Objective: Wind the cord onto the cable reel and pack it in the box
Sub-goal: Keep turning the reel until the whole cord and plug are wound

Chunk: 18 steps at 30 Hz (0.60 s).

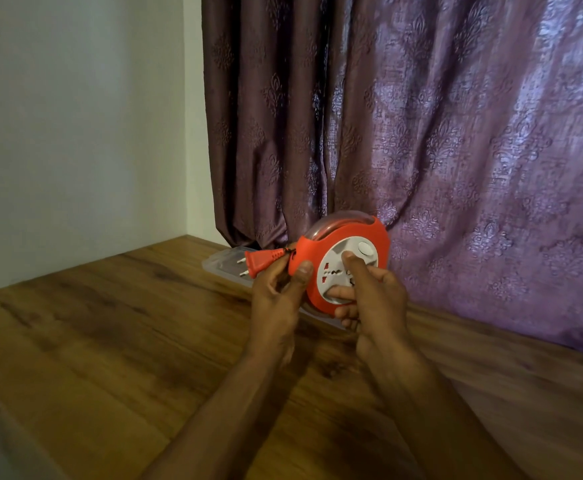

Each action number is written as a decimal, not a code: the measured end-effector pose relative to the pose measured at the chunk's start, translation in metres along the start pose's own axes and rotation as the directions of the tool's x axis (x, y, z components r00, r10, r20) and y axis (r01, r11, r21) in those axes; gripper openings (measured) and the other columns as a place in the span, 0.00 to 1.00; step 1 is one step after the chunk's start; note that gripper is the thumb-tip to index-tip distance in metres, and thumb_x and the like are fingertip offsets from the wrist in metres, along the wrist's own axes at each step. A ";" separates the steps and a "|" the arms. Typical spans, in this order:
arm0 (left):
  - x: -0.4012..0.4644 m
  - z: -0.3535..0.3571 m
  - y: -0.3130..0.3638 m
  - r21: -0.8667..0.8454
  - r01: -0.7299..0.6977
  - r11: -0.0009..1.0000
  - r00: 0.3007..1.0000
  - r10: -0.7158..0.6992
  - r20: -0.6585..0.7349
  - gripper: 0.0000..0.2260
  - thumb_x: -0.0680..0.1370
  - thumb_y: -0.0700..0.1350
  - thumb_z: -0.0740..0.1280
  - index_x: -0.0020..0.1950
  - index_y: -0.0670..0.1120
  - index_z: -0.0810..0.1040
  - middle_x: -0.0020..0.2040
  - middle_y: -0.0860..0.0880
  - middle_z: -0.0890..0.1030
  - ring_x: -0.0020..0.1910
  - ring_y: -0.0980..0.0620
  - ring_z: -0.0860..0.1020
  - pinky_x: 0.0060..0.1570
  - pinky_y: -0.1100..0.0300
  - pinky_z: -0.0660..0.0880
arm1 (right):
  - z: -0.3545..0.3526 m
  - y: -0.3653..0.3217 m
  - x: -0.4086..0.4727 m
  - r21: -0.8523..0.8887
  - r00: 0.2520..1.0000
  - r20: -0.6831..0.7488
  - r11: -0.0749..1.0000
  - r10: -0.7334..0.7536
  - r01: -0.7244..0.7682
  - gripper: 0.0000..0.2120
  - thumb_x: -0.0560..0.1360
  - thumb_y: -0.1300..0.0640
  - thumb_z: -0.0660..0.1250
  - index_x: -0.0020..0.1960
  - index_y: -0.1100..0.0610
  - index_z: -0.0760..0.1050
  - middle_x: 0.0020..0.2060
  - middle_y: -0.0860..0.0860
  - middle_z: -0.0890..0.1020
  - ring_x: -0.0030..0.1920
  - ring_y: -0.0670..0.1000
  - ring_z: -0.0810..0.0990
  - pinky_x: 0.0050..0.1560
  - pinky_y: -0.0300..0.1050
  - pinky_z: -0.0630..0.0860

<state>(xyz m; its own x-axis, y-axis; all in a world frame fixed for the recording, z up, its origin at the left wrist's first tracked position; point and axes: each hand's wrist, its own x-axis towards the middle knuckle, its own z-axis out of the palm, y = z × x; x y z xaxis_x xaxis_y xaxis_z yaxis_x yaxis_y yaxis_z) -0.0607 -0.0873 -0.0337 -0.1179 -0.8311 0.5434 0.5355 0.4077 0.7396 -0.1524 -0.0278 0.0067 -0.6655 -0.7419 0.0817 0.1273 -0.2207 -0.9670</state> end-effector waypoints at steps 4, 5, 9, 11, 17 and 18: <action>0.003 -0.004 0.005 0.051 0.000 0.999 1.000 0.000 -0.010 0.17 0.74 0.50 0.70 0.58 0.43 0.83 0.53 0.44 0.87 0.54 0.43 0.85 0.57 0.44 0.81 | 0.003 0.007 -0.006 0.068 0.990 0.091 0.991 0.111 -0.117 0.18 0.74 0.45 0.68 0.55 0.58 0.74 0.33 0.58 0.85 0.20 0.48 0.76 0.23 0.36 0.70; 0.004 -0.006 0.006 0.062 -0.001 0.998 1.000 0.002 -0.014 0.18 0.74 0.50 0.70 0.58 0.41 0.83 0.53 0.43 0.87 0.54 0.41 0.85 0.57 0.41 0.81 | 0.004 0.009 -0.007 0.081 0.984 0.112 0.986 0.138 -0.147 0.15 0.75 0.44 0.67 0.51 0.57 0.74 0.32 0.57 0.85 0.20 0.48 0.76 0.23 0.36 0.70; 0.007 -0.010 0.008 0.132 -0.010 0.991 1.000 0.011 -0.007 0.19 0.74 0.51 0.70 0.59 0.41 0.83 0.52 0.44 0.87 0.54 0.44 0.85 0.58 0.40 0.80 | 0.010 0.017 -0.011 0.110 0.972 0.147 0.974 0.183 -0.200 0.14 0.75 0.43 0.67 0.45 0.54 0.74 0.32 0.57 0.85 0.21 0.49 0.78 0.23 0.35 0.71; 0.008 -0.011 0.005 0.145 -0.006 0.989 1.000 0.004 0.014 0.14 0.75 0.50 0.71 0.58 0.45 0.84 0.53 0.46 0.87 0.54 0.46 0.85 0.59 0.42 0.80 | 0.009 0.017 -0.010 0.107 0.973 0.139 0.974 0.183 -0.198 0.15 0.74 0.42 0.67 0.46 0.54 0.75 0.32 0.57 0.85 0.22 0.49 0.79 0.23 0.36 0.72; 0.010 -0.011 0.001 0.185 -0.029 0.982 0.988 0.001 0.152 0.08 0.76 0.46 0.71 0.54 0.55 0.84 0.52 0.51 0.88 0.54 0.50 0.85 0.56 0.54 0.81 | 0.000 0.010 -0.001 0.110 0.962 0.142 0.962 0.233 -0.249 0.18 0.74 0.41 0.68 0.53 0.55 0.74 0.29 0.54 0.84 0.24 0.48 0.81 0.23 0.36 0.74; 0.010 -0.012 0.000 0.204 -0.037 0.978 0.985 0.001 0.173 0.09 0.77 0.44 0.72 0.56 0.54 0.83 0.52 0.53 0.88 0.54 0.52 0.85 0.55 0.57 0.80 | 0.000 0.010 0.000 0.115 0.964 0.134 0.962 0.232 -0.248 0.19 0.73 0.42 0.69 0.54 0.54 0.73 0.28 0.54 0.84 0.24 0.48 0.81 0.23 0.36 0.74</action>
<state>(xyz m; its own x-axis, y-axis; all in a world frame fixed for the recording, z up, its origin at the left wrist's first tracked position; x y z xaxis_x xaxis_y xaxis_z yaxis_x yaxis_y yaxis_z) -0.0520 -0.1002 -0.0327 -0.2608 -0.7526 0.6046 0.3580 0.5062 0.7846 -0.1513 -0.0302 -0.0033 -0.5133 -0.8507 -0.1132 0.3720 -0.1017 -0.9226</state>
